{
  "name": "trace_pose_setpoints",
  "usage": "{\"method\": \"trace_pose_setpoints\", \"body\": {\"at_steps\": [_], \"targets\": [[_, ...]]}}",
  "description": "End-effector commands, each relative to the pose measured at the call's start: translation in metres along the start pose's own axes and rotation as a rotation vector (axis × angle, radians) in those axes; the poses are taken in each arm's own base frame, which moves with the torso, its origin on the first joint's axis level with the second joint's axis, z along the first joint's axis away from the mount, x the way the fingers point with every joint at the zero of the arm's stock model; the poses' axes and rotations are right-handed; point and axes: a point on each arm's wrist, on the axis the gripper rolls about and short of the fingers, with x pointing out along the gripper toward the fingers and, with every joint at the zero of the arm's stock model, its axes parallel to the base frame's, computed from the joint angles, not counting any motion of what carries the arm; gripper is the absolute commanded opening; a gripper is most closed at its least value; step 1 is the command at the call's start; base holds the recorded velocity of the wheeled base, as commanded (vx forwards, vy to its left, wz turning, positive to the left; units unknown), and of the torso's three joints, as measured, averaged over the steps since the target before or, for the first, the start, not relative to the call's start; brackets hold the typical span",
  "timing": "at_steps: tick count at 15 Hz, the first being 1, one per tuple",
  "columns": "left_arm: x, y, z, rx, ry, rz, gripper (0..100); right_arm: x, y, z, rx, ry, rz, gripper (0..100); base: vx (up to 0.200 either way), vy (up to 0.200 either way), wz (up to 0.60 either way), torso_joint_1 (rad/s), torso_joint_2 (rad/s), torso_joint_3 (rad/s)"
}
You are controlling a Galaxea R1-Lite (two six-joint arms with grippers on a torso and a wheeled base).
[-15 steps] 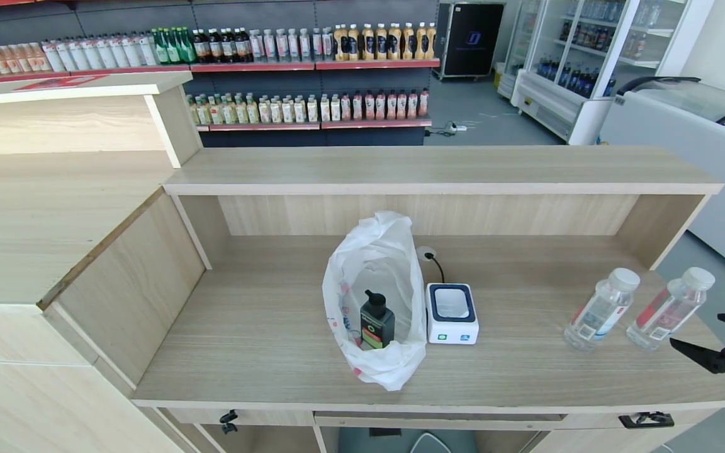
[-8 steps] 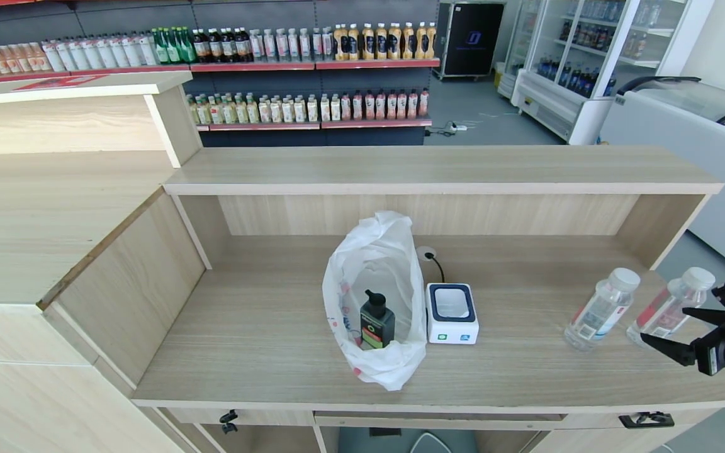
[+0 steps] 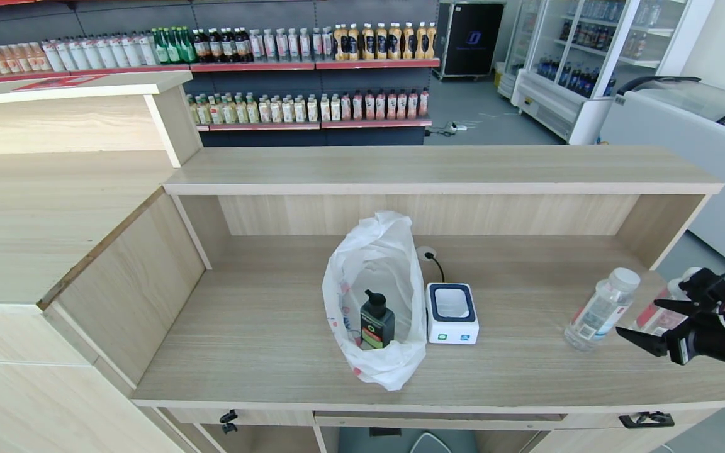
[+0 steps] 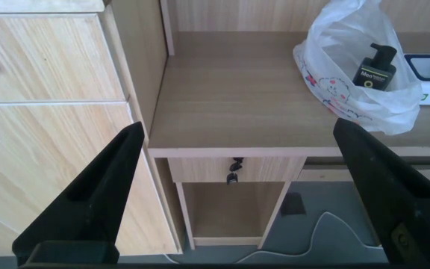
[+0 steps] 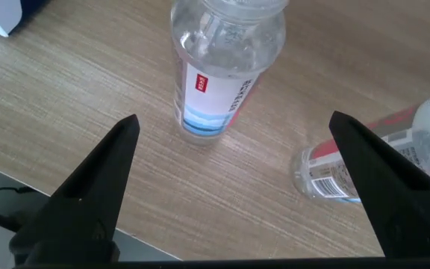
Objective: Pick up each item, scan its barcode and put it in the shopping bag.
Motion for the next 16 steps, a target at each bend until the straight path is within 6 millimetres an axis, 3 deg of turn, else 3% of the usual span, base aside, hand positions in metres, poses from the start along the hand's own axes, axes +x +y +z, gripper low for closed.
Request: {"method": "trace_pose_setpoints", "body": {"at_steps": [1, 8, 16], "targets": [[0.0, 0.0, 0.0, 0.0, 0.001, 0.0, 100, 0.006, 0.001, -0.001, 0.0, 0.002, 0.013, 100, 0.0, 0.0, 0.0, 0.0, 0.0, 0.0], [0.0, 0.0, 0.0, 0.0, 0.001, 0.0, 100, 0.028, 0.012, 0.004, -0.024, -0.011, 0.075, 100, 0.0, 0.0, 0.0, 0.0, 0.0, 0.0], [0.0, 0.0, 0.0, 0.0, 0.001, 0.0, 100, 0.047, 0.007, -0.002, -0.045, -0.029, 0.077, 100, 0.0, 0.0, 0.0, 0.0, 0.0, 0.0]]}}
